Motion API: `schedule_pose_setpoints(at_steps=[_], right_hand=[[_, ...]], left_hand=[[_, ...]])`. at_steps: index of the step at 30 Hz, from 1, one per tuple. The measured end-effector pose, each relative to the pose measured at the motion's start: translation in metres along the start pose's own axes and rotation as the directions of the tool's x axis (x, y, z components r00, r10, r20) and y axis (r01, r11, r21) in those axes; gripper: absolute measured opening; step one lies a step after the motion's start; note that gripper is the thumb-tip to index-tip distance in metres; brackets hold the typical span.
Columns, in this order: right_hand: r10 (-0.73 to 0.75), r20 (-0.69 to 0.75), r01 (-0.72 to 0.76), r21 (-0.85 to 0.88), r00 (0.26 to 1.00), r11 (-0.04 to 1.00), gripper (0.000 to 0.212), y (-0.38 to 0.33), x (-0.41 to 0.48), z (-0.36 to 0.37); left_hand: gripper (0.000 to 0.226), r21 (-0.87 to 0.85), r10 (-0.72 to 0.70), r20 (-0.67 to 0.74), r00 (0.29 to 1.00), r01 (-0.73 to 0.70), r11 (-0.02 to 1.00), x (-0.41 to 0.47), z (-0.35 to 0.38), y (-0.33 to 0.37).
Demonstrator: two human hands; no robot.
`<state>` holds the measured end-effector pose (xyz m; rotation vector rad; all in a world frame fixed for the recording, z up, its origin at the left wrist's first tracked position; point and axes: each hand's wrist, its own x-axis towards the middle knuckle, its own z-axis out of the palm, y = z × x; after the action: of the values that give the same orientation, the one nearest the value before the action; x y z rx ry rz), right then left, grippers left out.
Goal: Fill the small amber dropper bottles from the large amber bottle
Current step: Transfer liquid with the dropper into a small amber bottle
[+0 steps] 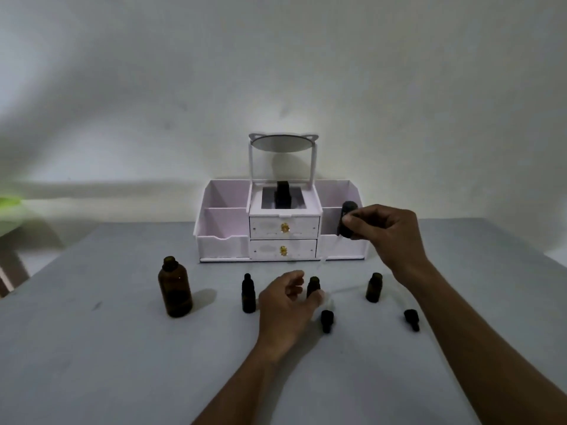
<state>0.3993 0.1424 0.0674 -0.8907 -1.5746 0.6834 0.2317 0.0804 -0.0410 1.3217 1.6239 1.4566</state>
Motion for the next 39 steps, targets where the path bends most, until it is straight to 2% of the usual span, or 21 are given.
schedule_pose_setpoints(at_steps=[8,15,26,39], right_hand=[[0.020,0.027,-0.020,-0.003,0.999,1.000,0.012,0.017,0.000,0.001],[0.049,0.059,-0.043,-0.090,0.997,0.995,0.015,0.020,-0.002,0.007],[-0.034,0.101,0.053,-0.192,0.994,0.980,0.004,0.016,0.003,0.009],[-0.083,0.109,0.106,-0.225,0.990,0.968,0.005,0.016,0.000,0.012]], left_hand=[[0.060,0.031,0.027,0.040,0.999,-0.028,0.999,0.011,0.004,-0.005],[0.052,0.052,0.056,0.039,0.998,-0.058,0.997,0.011,0.004,-0.008],[0.044,0.082,0.098,0.031,0.995,-0.100,0.992,0.010,0.004,-0.007],[0.042,0.082,0.122,0.031,0.992,-0.124,0.989,0.011,0.004,-0.010]])
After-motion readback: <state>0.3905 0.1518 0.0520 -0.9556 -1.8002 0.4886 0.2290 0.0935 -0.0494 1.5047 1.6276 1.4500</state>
